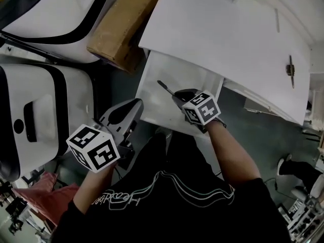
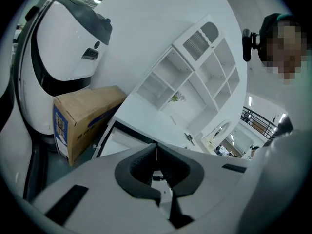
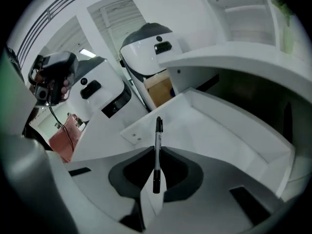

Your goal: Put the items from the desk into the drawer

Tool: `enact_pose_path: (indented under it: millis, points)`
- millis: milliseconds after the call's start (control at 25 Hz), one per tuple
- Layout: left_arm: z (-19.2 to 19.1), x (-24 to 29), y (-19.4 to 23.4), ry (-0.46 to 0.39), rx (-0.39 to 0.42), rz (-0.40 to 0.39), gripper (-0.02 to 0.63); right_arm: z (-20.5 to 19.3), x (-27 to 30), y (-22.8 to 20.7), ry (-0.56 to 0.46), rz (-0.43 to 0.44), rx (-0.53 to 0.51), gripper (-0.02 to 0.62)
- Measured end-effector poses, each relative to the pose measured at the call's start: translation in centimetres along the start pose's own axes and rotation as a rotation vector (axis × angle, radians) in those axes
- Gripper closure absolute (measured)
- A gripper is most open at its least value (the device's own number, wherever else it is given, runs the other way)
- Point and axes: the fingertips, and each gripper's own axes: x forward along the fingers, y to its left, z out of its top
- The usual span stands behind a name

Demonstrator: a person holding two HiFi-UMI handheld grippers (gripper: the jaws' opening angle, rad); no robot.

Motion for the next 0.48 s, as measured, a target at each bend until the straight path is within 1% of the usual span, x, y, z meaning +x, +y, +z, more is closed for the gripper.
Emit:
enact_pose_path:
  millis: [120,200,320,480]
  points:
    - [-0.5,-0.1,1.0,0.003,-0.022,0.02,0.584,-2.1,3.0,-0.9,0.095,0.016,-0.053,0.531]
    - [-0.7,0.0,1.6,0.004,-0.034,0.032,0.584,-3.4,4.6,-1.5,0.139,0.018,-0.062,0.531]
    - [-1.1,0.1,2.2,0.004,-0.049,0.044,0.584,-4.4,6.3,-2.4,0.166,0.011,-0.053,0.531]
    - [-1.3,0.1,2.8,0.002,-0.062,0.062,0.584,-5.0,7.7,-3.1,0.189,-0.027,-0.101,0.531]
